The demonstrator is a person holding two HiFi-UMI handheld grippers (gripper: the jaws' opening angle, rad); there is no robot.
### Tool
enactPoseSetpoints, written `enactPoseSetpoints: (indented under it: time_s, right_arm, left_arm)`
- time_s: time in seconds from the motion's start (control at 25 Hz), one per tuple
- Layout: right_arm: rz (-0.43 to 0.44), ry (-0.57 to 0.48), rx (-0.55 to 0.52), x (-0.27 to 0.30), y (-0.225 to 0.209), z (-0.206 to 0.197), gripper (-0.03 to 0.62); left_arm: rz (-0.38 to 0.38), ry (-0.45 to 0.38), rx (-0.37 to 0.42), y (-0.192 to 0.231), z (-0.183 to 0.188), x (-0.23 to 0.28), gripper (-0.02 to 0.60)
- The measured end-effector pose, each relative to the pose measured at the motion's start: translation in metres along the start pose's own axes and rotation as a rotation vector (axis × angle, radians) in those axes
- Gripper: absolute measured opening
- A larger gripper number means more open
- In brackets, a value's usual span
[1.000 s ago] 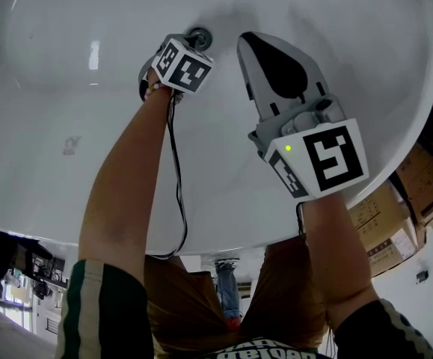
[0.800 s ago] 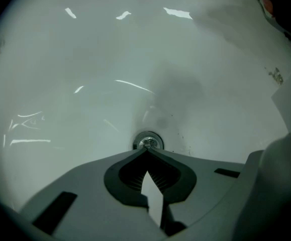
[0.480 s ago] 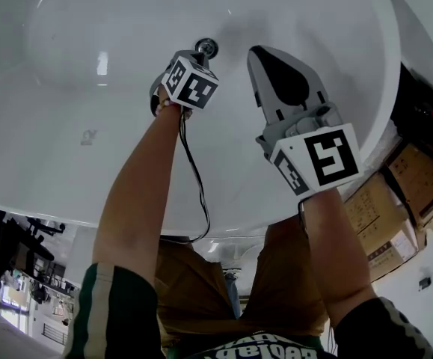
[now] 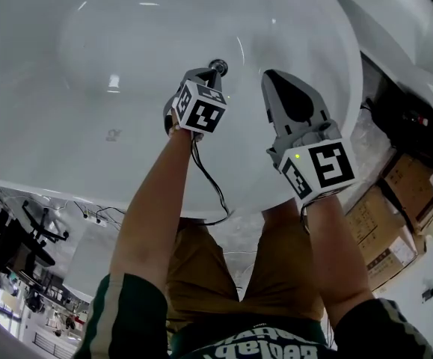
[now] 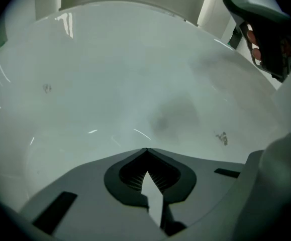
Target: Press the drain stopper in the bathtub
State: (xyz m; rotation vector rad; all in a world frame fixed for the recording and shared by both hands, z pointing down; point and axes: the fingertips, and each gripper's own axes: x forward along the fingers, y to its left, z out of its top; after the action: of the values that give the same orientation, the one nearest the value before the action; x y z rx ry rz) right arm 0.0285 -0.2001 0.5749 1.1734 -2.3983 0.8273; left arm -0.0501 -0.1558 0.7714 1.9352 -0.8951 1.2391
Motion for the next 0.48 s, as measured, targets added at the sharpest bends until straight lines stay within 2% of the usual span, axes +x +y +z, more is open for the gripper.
enactPoseSetpoints:
  time_s: [0.28, 0.48]
  right_arm:
    - [-0.027, -0.045, -0.044, -0.022, 0.012, 0.044, 0.012]
    - [-0.003, -0.057, -0.081, -0.038, 0.036, 0.074, 0.012]
  left_arm:
    - [0.015, -0.076, 0.026, -0.003, 0.027, -0.06, 0.006]
    - [0.042, -0.136, 0.031, -0.002, 0.044, -0.12, 0.006]
